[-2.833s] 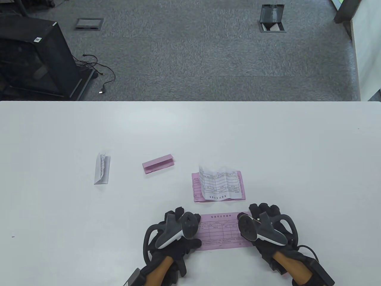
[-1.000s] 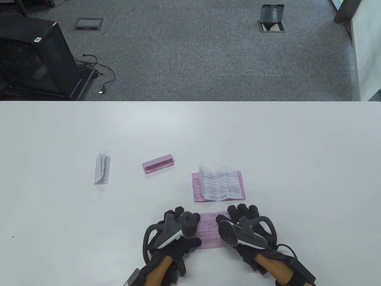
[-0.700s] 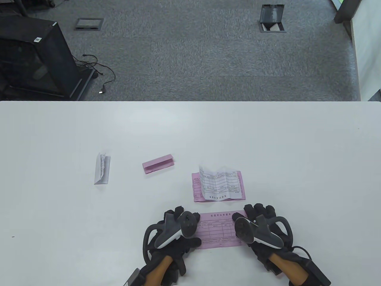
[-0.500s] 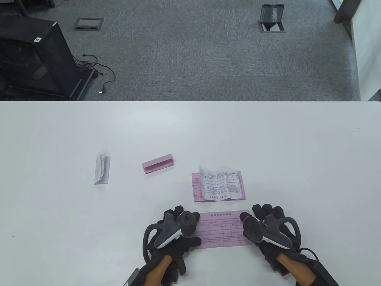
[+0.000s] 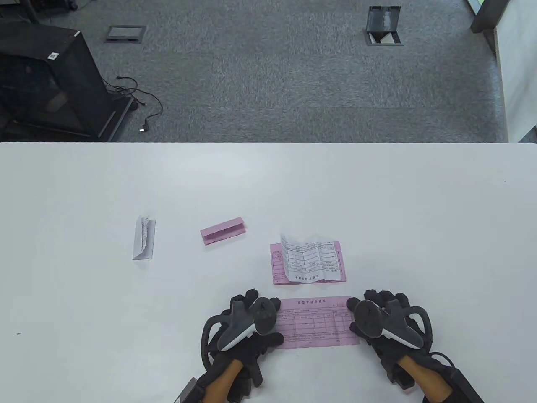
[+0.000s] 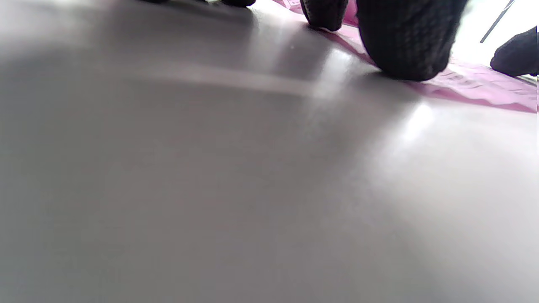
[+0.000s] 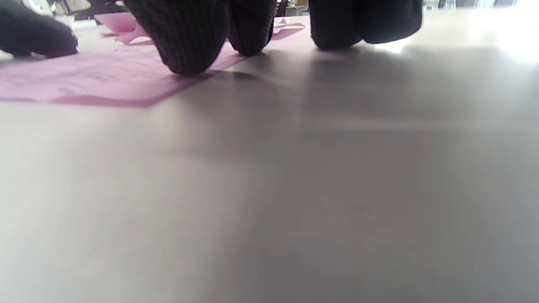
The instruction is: Unfold folded invoices and stack
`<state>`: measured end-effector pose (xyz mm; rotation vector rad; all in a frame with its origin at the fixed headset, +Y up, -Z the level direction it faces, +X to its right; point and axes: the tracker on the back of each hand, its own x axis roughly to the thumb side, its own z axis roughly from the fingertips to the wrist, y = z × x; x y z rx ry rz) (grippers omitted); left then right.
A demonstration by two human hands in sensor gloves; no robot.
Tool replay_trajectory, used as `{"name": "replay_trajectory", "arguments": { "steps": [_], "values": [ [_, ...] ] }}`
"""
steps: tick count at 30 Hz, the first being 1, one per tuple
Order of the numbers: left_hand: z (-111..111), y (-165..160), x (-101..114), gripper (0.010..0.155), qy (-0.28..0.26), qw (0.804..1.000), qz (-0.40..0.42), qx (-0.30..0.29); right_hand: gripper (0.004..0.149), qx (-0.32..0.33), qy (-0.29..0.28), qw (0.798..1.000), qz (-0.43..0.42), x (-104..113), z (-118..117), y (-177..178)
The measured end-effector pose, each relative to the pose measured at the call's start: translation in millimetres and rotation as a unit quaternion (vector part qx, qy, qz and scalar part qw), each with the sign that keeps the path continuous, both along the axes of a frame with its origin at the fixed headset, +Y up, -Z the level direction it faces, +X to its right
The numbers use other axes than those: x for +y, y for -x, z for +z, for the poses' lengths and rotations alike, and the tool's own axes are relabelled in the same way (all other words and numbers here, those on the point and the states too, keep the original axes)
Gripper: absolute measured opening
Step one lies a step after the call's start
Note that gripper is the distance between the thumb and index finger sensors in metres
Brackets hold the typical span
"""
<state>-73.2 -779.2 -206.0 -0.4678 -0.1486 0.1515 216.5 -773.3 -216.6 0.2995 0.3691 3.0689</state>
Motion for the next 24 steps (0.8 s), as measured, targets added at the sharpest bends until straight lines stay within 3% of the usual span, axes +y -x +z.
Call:
{"name": "replay_trajectory", "arguments": {
  "steps": [6, 16, 24],
  "values": [
    [-0.1, 0.1, -0.2, 0.081, 0.002, 1.0, 0.0, 0.0, 0.066, -0.065, 0.022, 0.995, -0.076, 3.9, -4.5, -13.3],
    [-0.1, -0.2, -0.7, 0.081, 0.001, 1.0, 0.0, -0.002, 0.081, -0.034, 0.006, 0.999, 0.01, -8.4, -0.8, 13.5],
    [0.8, -2.5, -1.5, 0.08, -0.006, 1.0, -0.001, -0.005, 0.06, -0.036, -0.004, 0.999, -0.011, -5.6, 7.0, 27.1]
  ]
}}
